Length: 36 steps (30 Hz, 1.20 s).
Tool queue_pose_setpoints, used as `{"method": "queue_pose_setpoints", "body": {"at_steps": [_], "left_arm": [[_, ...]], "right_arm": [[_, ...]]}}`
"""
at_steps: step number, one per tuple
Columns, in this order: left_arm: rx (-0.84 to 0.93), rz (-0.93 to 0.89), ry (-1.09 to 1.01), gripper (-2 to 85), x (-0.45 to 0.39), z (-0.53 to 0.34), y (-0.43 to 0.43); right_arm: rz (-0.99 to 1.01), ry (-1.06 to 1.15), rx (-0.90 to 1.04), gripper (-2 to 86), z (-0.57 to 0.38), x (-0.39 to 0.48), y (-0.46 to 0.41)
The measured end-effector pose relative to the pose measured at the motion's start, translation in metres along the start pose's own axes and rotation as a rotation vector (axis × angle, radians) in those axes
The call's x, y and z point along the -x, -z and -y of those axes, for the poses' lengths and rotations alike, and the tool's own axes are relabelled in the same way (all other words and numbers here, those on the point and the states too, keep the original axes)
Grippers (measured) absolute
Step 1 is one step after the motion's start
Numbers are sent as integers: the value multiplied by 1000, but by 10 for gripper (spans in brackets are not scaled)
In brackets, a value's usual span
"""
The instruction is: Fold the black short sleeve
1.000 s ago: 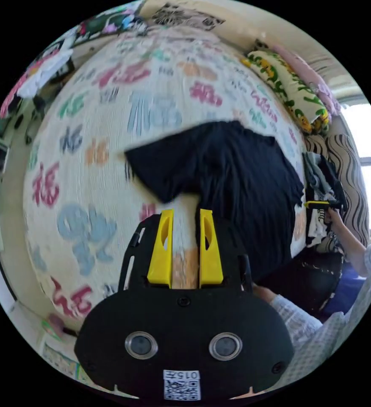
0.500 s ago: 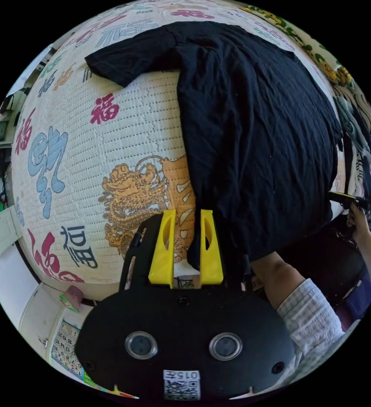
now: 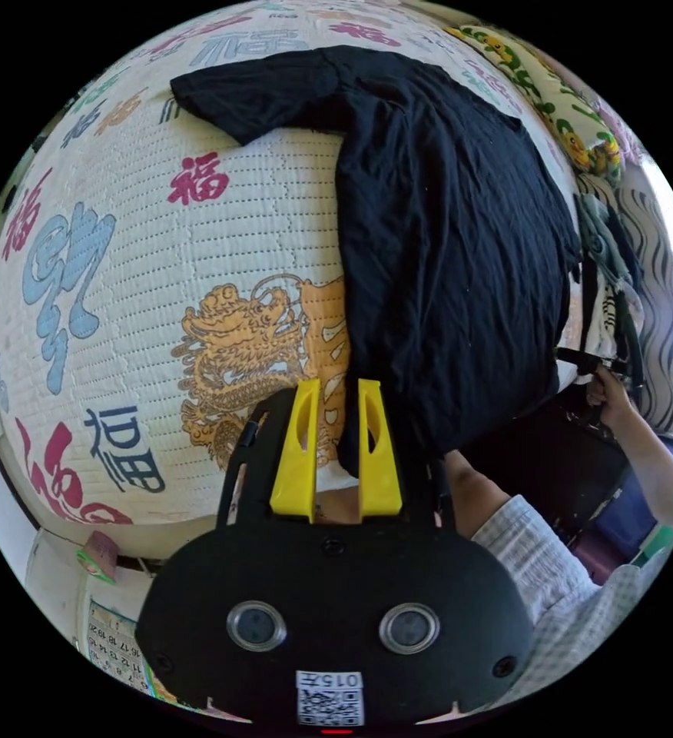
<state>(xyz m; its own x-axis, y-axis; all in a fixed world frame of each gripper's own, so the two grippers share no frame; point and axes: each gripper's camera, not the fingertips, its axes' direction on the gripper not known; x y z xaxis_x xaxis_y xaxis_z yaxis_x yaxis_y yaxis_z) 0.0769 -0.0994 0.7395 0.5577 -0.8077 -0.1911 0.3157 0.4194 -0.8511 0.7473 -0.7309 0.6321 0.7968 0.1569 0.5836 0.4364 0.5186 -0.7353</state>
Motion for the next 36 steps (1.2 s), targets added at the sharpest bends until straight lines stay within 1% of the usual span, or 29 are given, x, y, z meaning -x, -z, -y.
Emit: {"method": "queue_pose_setpoints", "body": {"at_steps": [2,4,7,10,13,16,18,21,23,24,25,26,29,30,32,34,35,36], "left_arm": [[4,-39,-17,83,0,0,-5],[-8,-8,-43,70,-6,0,-13],[16,55,-35,31,-11,9,-20],[26,25,-7,6,-10,14,-25],[-5,20,42,2,-3,10,-27],[-14,-1,54,12,0,7,-33],[-19,-16,46,26,0,8,-37],[-7,-88,63,55,5,6,-39],[18,-55,71,64,8,1,-37],[31,-10,58,71,7,-3,-32],[41,21,35,75,3,-4,-26],[38,32,24,76,0,-4,-21],[-71,70,-83,83,-41,14,8],[-119,73,-148,86,-67,31,15],[-180,57,-270,89,-116,65,21],[-232,18,-476,90,-196,118,17],[-242,4,-527,90,-217,132,15],[-252,-22,-623,87,-259,159,8]], "right_arm": [[16,-40,-15,20,-7,-17,-3],[34,-59,-9,19,-10,-25,-11],[-44,-50,-19,0,-11,-25,-17],[-136,-8,-21,-7,-15,-23,-19],[-154,-100,-39,-9,-24,-42,-15],[-122,-127,-32,-9,-31,-61,-15],[-85,-125,26,-9,-31,-71,-21],[66,-155,28,-8,-36,-101,-21],[174,-199,4,-4,-45,-130,-17],[181,-209,-12,-1,-49,-137,-14],[144,-246,-37,5,-56,-149,-8],[106,-235,-76,23,-61,-158,0],[74,-176,-172,54,-67,-175,21],[81,-175,-189,59,-67,-179,25],[148,-188,-256,65,-61,-196,39],[203,-202,-292,65,-52,-209,47],[239,-209,-320,65,-45,-218,51],[254,-212,-328,65,-41,-223,52]]}}
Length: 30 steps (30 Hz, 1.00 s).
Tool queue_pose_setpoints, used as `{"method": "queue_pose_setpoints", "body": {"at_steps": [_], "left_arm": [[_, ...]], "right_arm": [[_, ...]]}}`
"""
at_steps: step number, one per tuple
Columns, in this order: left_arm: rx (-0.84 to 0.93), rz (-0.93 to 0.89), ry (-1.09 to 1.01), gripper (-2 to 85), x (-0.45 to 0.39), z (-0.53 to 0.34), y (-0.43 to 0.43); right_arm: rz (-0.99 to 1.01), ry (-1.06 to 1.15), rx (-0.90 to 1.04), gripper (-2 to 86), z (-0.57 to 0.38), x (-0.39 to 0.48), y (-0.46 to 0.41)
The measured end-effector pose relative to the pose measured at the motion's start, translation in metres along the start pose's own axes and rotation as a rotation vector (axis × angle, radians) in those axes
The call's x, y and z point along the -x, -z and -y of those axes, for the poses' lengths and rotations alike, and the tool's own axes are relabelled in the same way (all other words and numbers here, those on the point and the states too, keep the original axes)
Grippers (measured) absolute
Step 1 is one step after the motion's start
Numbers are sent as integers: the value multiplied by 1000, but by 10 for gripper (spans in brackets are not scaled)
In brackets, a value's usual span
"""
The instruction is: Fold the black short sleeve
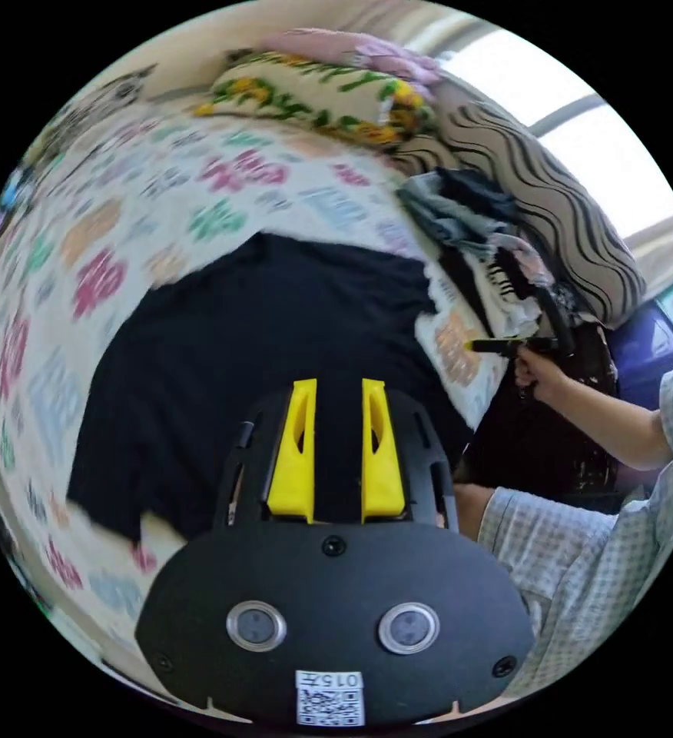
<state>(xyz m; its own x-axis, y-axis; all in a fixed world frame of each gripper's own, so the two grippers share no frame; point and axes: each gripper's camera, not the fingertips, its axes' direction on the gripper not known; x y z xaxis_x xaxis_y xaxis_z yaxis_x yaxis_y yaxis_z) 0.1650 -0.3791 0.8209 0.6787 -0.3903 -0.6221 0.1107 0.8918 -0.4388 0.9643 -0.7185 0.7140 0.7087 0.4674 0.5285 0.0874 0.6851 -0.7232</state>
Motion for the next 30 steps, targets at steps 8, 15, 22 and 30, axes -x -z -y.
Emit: {"method": "queue_pose_setpoints", "body": {"at_steps": [8,15,22,30], "left_arm": [[178,-67,-367,93,-109,207,-133],[320,24,-420,87,-165,256,-213],[330,22,-436,7,-170,263,-220],[-58,-69,-243,-6,-101,220,-99]], "right_arm": [[306,-145,-44,55,48,-52,1],[441,-193,-47,46,51,-75,5],[472,-129,-72,-7,47,-79,19],[479,43,-195,14,32,-54,68]]}}
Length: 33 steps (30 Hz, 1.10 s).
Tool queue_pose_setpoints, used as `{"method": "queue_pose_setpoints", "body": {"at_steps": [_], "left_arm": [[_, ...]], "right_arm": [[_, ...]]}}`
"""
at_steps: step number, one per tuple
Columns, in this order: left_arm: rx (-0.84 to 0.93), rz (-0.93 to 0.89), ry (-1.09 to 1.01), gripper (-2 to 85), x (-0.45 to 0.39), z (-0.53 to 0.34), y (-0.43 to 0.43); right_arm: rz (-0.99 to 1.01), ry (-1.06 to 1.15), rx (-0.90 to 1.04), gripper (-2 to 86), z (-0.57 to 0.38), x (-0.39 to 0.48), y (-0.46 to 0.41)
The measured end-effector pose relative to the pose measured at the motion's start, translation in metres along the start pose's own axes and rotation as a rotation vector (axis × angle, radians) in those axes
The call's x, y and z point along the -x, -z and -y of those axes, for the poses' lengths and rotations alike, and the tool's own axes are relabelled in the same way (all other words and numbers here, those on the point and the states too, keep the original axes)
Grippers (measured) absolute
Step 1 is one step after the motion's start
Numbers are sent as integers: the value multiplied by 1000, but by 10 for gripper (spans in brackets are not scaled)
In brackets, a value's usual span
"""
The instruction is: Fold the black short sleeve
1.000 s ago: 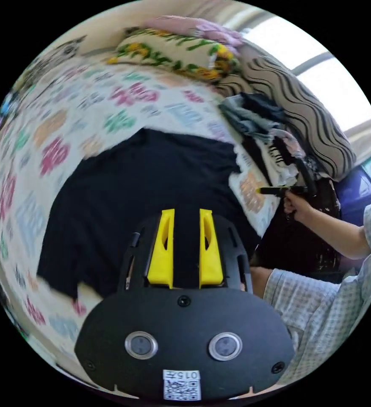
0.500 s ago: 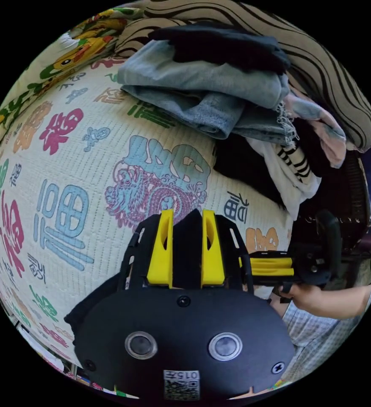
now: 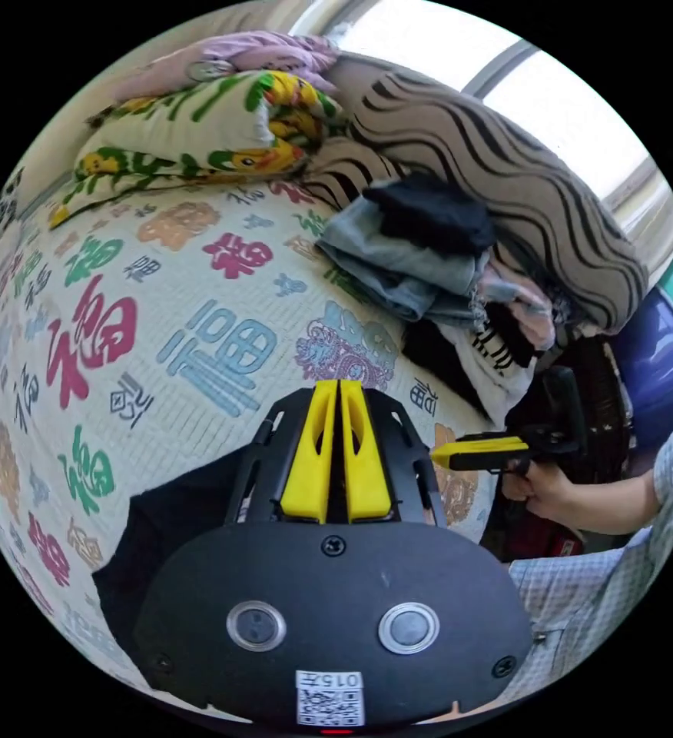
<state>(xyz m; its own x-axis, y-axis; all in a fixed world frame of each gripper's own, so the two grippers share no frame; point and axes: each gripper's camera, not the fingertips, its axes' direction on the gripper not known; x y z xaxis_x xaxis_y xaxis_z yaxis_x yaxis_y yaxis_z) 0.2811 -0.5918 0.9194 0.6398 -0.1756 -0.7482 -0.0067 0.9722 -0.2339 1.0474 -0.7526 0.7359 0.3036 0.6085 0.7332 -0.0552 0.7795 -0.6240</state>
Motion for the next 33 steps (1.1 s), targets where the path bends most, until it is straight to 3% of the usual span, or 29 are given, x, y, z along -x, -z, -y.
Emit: {"method": "queue_pose_setpoints", "body": {"at_steps": [2,5,8,11,18,22,28,33], "left_arm": [[-12,-26,46,-6,12,-14,12],[-27,-19,93,-7,25,-32,18],[-67,-45,96,-7,30,-46,23],[-77,-89,123,-7,36,-58,27],[-28,-100,138,-7,49,-82,27],[6,-82,148,-7,54,-95,31],[-71,-96,205,-5,60,-119,62],[-182,7,377,7,66,-175,104]], "right_arm": [[-8,55,18,82,8,14,-8],[26,152,88,89,15,45,-25],[-129,159,104,85,16,63,-44],[-14,145,91,86,23,58,-45],[33,56,234,74,57,37,-82],[197,7,294,22,65,36,-103],[249,196,165,3,44,90,-75],[198,452,231,14,-6,167,-94]]}}
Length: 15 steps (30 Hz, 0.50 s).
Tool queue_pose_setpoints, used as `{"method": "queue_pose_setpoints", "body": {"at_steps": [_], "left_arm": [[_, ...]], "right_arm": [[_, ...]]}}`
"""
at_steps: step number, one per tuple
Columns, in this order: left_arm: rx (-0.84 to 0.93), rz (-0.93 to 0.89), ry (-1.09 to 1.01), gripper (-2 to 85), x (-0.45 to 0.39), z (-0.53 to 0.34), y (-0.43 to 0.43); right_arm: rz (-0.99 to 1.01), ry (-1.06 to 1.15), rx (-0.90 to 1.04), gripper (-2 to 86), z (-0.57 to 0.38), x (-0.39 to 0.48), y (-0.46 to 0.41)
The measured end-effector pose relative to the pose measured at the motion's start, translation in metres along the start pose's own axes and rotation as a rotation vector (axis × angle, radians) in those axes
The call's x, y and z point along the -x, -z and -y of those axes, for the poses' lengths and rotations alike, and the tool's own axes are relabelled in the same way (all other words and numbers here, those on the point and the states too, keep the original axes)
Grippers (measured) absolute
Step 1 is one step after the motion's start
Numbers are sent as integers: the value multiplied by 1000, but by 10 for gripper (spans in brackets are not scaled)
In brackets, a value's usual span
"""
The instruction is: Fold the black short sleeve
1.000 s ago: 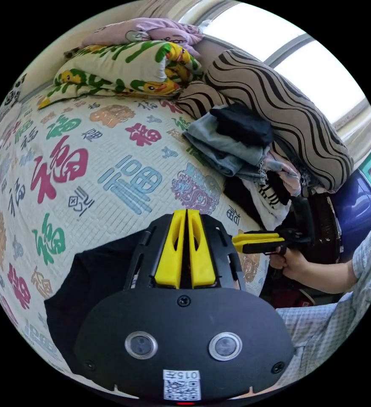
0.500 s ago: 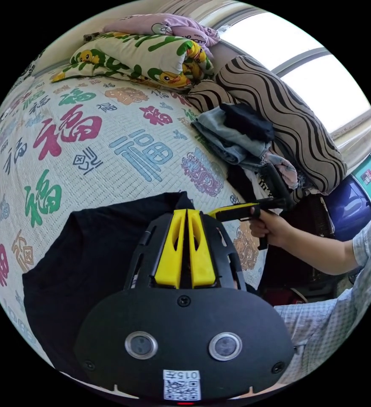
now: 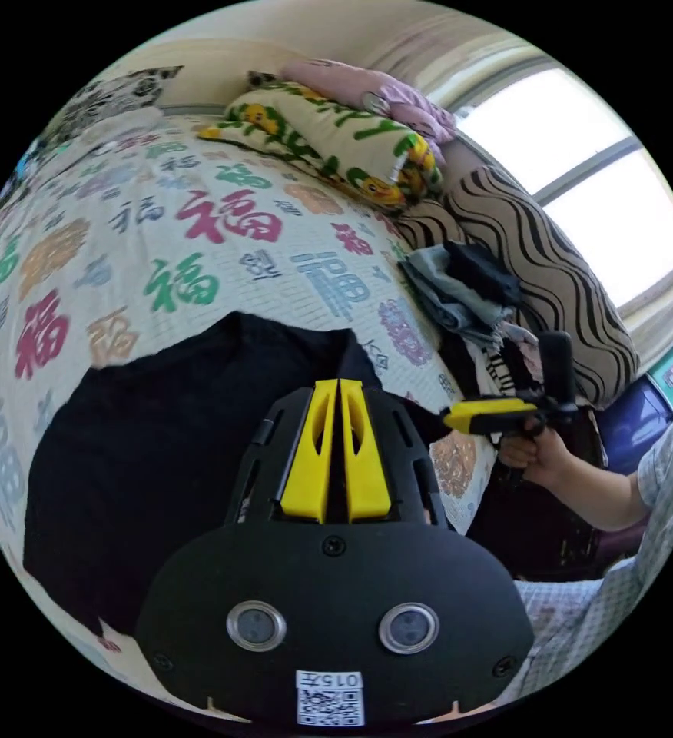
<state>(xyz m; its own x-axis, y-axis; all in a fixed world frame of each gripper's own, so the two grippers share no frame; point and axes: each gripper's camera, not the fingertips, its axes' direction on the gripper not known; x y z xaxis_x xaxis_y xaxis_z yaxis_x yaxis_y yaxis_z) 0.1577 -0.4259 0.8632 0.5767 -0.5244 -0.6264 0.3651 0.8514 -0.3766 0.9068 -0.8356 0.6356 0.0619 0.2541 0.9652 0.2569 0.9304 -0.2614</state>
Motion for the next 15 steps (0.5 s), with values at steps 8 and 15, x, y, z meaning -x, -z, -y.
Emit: {"method": "queue_pose_setpoints", "body": {"at_steps": [8,15], "left_arm": [[65,140,129,82,31,-49,31],[181,56,63,75,29,-44,10]], "right_arm": [[-53,20,151,48,1,38,-84],[-133,-80,202,3,37,34,-145]]}}
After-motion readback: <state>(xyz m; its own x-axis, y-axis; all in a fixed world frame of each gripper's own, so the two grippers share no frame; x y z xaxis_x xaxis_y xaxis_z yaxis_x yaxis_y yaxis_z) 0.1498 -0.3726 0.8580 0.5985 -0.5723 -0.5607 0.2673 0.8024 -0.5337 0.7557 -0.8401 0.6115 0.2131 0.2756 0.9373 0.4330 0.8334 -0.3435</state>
